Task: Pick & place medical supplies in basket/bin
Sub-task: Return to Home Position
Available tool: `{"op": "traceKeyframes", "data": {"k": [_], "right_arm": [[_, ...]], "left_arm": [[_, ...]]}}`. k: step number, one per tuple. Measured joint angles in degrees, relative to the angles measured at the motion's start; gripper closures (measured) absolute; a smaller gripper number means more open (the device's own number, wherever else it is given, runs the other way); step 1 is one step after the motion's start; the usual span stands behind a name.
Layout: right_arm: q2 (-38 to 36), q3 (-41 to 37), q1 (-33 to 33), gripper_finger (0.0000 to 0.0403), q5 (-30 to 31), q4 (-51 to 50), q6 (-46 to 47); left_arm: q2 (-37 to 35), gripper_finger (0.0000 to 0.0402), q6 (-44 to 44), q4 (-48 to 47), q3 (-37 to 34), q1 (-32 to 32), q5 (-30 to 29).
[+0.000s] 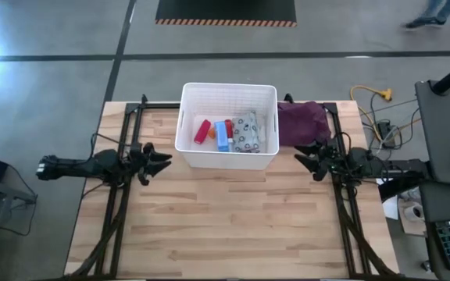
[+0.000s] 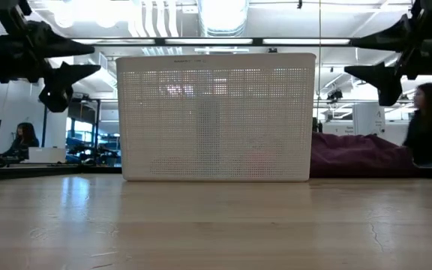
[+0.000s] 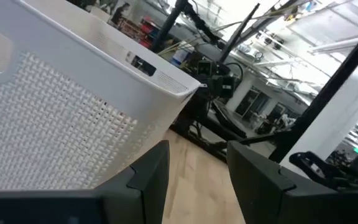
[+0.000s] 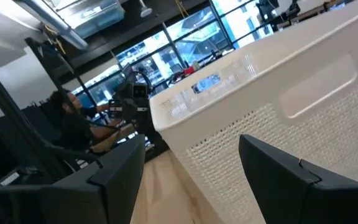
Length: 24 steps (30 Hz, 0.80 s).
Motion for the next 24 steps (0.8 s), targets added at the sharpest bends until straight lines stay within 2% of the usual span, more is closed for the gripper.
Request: {"op": "traceKeyframes", "data": {"k": [15,22,24], "right_arm": [[2.4,0.1,0.0,0.0151,0.0,-2.7,0.8],[1.6,0.1,0.0,0.0157,-0.1,-4.7,0.8],[0.2,0.1,0.0,0.0158,-0.1,-4.8,0.8]], "left_arm": [[5.2,0.0256,-0.3,-0.5,0.0,-0.1,-0.4],[-0.8,0.0256,-0.3,-1.2,0.0,-0.1,-0.4],[-0.7,0.0256,-0.3,-1.1,0.0,0.2,-0.2]]}}
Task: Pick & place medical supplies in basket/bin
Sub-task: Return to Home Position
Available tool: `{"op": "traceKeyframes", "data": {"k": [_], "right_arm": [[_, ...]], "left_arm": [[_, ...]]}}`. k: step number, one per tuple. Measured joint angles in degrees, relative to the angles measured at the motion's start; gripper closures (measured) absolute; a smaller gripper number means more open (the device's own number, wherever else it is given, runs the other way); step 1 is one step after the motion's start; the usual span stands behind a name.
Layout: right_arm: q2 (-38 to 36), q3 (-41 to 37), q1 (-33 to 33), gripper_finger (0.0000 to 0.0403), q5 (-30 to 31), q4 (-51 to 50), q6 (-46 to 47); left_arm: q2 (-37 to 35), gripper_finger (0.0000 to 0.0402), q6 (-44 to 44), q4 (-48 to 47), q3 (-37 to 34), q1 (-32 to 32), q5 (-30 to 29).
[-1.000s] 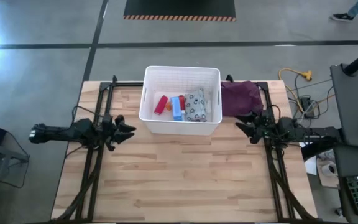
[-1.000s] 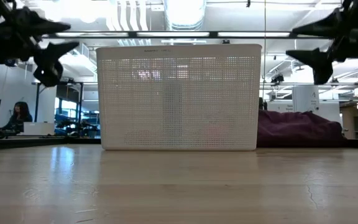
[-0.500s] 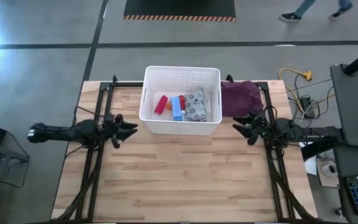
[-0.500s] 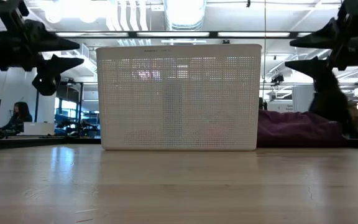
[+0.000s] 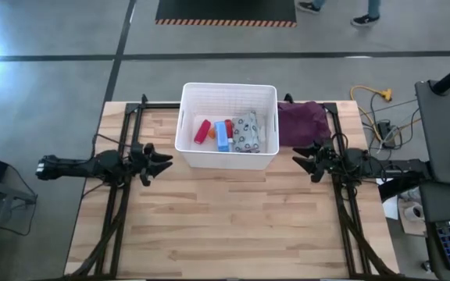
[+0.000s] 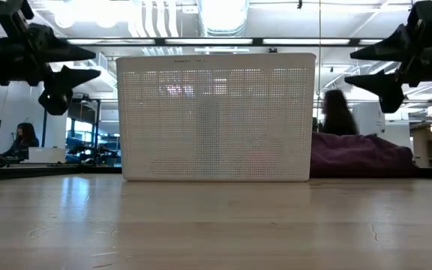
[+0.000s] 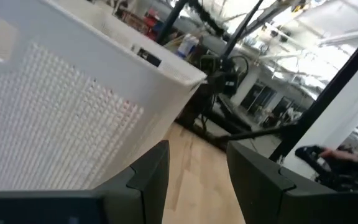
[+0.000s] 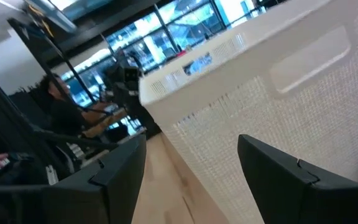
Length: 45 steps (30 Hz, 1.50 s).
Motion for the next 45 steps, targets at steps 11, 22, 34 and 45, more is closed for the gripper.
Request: {"op": "traceKeyframes", "data": {"k": [11,22,34,45], "right_arm": [[-0.2,0.0,0.0,0.0151,0.1,0.6,0.0],[-0.2,0.0,0.6,0.0153,0.1,0.5,0.0],[0.1,0.0,1.3,0.0151,0.0,0.6,0.0],[0.6,0.0,1.3,0.0149,0.0,0.5,0.0]], "left_arm": [[0.0,0.0256,0.0,1.4,0.0,10.7,-0.1],[3.3,0.0256,0.0,1.5,0.0,17.3,-0.2],[8.2,0.0256,0.0,1.5,0.0,17.3,-0.1],[12.2,0.0256,0.0,1.5,0.0,17.3,-0.1]]}}
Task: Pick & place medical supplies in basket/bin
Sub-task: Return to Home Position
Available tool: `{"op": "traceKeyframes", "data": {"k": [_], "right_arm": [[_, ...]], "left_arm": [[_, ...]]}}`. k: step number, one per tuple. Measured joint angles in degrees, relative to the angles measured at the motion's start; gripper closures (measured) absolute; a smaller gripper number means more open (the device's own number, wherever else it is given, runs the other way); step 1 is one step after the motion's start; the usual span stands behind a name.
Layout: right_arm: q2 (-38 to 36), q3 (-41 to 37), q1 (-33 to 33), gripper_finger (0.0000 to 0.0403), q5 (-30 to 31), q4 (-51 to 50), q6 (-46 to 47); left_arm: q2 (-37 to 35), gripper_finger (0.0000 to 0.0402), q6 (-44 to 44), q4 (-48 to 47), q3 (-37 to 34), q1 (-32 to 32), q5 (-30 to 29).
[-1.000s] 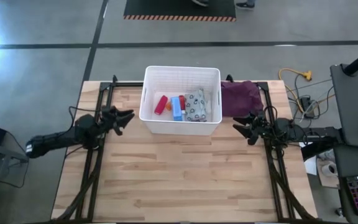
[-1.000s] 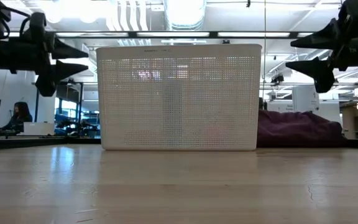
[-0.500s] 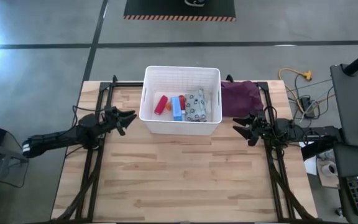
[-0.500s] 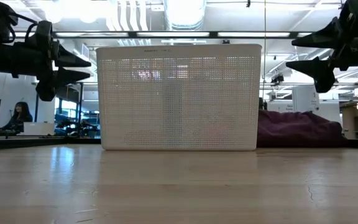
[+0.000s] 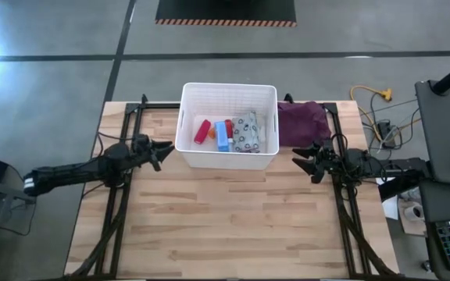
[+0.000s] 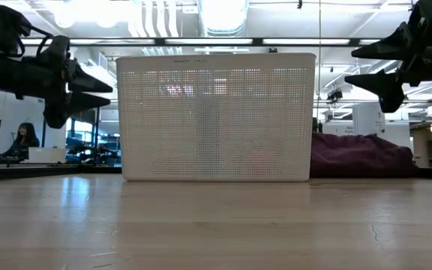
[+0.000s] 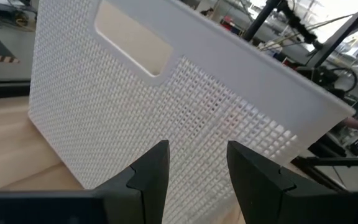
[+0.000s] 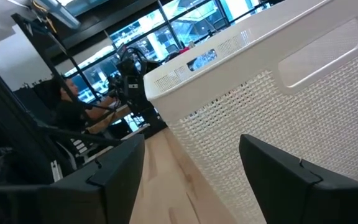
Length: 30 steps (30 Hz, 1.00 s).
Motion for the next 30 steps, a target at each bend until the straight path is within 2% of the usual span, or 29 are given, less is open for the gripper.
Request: {"op": "traceKeyframes", "data": {"k": [21,30], "right_arm": [[0.0,0.0,0.0,0.0147,0.0,0.0,0.0],[0.0,0.0,0.0,0.0154,0.0,0.0,0.0]], "left_arm": [[6.0,0.0256,0.0,0.0,0.0,0.0,0.0],[5.9,0.0256,0.0,0.0,0.0,0.0,0.0]]}}
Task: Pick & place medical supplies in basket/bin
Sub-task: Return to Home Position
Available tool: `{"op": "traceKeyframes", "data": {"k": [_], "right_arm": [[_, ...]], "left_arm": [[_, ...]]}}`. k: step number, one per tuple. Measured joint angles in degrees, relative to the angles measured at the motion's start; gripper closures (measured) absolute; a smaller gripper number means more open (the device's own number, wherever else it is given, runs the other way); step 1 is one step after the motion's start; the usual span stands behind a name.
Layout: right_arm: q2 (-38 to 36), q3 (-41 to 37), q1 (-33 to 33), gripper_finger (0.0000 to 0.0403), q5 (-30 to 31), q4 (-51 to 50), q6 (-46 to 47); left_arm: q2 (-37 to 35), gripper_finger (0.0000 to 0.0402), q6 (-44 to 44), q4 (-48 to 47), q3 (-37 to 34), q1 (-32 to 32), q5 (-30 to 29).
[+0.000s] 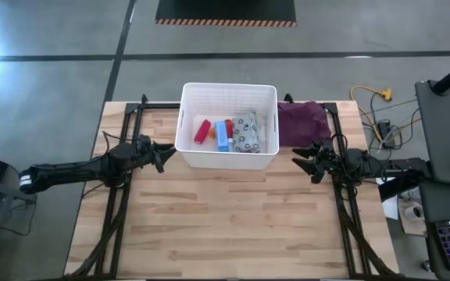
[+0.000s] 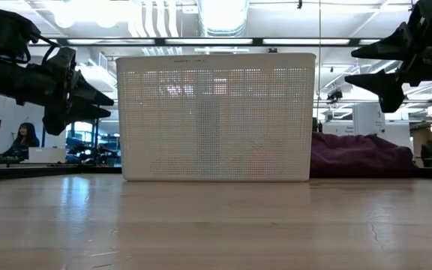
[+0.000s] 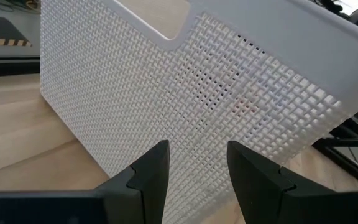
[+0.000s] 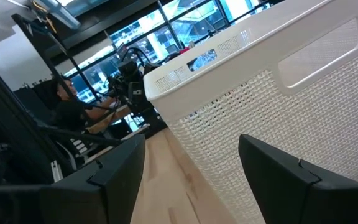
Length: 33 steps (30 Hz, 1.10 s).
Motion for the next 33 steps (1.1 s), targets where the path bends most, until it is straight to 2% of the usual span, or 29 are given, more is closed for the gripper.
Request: {"op": "traceKeyframes", "data": {"k": [33], "right_arm": [[0.0,0.0,0.0,0.0154,0.0,0.0,0.0]], "left_arm": [[0.0,0.0256,0.0,0.0,0.0,0.0,0.0]]}}
